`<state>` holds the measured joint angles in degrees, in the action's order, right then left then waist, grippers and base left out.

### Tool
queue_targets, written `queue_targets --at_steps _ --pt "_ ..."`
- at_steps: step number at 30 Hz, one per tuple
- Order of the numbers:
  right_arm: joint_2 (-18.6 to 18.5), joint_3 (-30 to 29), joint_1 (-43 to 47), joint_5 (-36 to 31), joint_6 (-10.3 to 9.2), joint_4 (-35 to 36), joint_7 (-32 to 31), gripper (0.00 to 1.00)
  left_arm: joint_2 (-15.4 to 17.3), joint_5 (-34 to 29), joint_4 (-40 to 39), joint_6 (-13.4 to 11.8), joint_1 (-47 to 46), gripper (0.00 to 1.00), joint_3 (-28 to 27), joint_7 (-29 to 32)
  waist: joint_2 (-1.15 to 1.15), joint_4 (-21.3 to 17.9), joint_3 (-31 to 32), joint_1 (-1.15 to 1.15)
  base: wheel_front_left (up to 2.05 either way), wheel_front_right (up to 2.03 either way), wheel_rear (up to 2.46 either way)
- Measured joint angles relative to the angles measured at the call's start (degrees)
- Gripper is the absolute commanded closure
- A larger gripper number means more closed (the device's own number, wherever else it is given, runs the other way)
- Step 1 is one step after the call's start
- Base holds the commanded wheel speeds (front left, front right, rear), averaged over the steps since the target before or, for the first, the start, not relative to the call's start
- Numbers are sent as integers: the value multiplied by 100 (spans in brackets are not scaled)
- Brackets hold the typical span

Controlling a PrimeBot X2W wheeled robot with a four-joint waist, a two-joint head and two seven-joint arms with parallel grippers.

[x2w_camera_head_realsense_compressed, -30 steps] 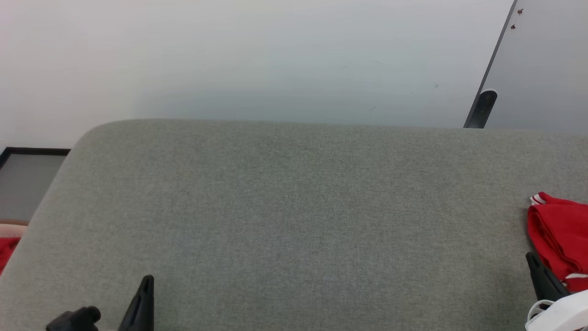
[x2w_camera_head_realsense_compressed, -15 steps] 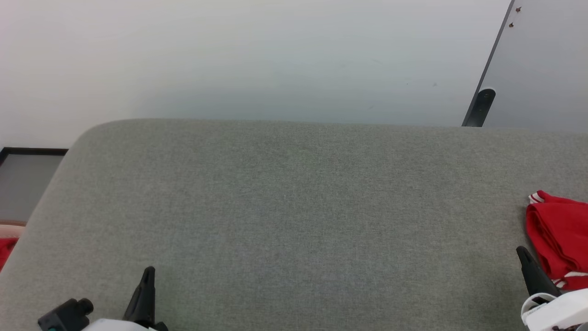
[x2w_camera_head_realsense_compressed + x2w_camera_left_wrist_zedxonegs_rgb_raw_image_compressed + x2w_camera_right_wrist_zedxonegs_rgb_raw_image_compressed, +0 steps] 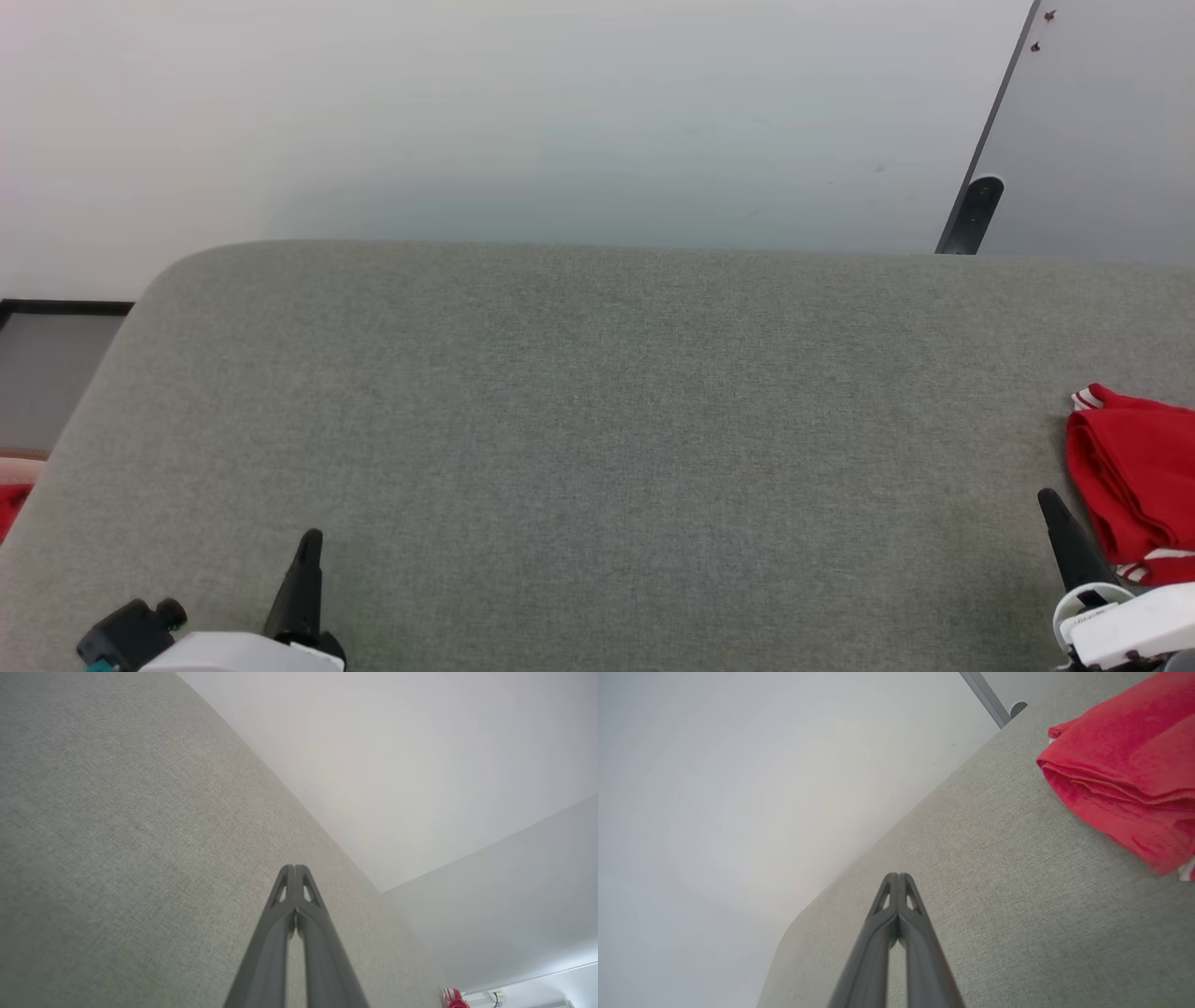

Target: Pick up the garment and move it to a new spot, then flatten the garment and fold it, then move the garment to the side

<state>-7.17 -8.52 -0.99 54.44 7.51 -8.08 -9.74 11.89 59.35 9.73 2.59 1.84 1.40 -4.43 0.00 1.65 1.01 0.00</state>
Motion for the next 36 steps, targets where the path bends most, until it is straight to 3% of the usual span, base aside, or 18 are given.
queue_targets --at_steps 36 --pt "214 110 -259 1971 -3 -314 168 100 -458 1708 223 246 -413 100 -401 577 0 -72 -51 0 0 0 0"
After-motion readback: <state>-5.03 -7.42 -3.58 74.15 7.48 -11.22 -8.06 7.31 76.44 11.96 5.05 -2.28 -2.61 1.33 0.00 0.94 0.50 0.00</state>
